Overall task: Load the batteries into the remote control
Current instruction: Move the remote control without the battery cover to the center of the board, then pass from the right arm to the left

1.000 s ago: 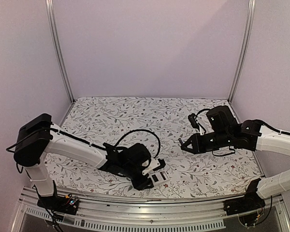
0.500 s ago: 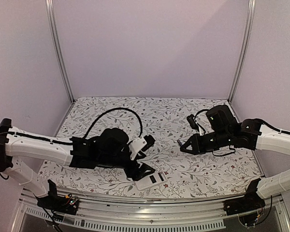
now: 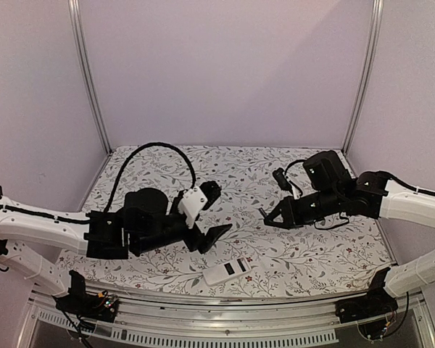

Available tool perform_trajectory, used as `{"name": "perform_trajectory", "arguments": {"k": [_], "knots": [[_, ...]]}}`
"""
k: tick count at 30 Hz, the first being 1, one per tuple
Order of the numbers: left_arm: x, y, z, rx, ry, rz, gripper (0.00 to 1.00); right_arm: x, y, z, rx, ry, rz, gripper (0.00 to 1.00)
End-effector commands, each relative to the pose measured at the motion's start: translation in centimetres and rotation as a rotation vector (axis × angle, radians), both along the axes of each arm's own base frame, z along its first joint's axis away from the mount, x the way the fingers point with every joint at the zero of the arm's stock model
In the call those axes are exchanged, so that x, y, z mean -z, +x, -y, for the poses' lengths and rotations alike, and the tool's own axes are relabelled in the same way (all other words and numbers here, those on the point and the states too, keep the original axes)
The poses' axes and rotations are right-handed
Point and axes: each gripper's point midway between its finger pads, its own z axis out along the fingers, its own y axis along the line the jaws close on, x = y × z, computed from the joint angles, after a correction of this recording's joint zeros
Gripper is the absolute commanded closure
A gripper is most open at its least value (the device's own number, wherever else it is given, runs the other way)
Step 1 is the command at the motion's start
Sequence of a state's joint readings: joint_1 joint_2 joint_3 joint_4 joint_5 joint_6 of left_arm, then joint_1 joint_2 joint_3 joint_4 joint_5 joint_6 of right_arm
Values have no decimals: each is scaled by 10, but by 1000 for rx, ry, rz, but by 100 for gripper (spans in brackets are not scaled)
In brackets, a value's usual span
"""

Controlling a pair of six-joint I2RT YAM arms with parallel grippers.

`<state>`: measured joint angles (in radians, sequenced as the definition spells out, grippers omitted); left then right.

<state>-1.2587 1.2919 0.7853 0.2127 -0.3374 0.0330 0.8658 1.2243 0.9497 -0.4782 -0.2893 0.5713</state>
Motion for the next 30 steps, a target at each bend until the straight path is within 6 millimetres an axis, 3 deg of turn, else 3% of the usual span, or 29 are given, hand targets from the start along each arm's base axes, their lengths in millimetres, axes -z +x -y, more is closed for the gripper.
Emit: {"name": "perform_trajectory", "arguments": {"k": [1, 4, 13, 18, 24, 30], "knots": [[11, 13, -14, -71, 229, 325, 17, 4, -4, 1, -14, -32, -9, 100], [4, 20, -19, -94, 225, 348, 16, 1, -2, -2, -15, -16, -1, 100], [35, 28, -12, -8, 269, 232, 14, 10, 11, -19, -92, -17, -1, 100], [56, -7, -1, 204, 409, 419, 15, 11, 11, -27, -134, -17, -18, 100], [32, -10, -4, 245, 399, 635, 15, 16, 7, -24, -126, -30, -53, 100], [31, -2, 2, 277, 335, 596, 15, 20, 8, -25, -119, -25, -54, 100]]}}
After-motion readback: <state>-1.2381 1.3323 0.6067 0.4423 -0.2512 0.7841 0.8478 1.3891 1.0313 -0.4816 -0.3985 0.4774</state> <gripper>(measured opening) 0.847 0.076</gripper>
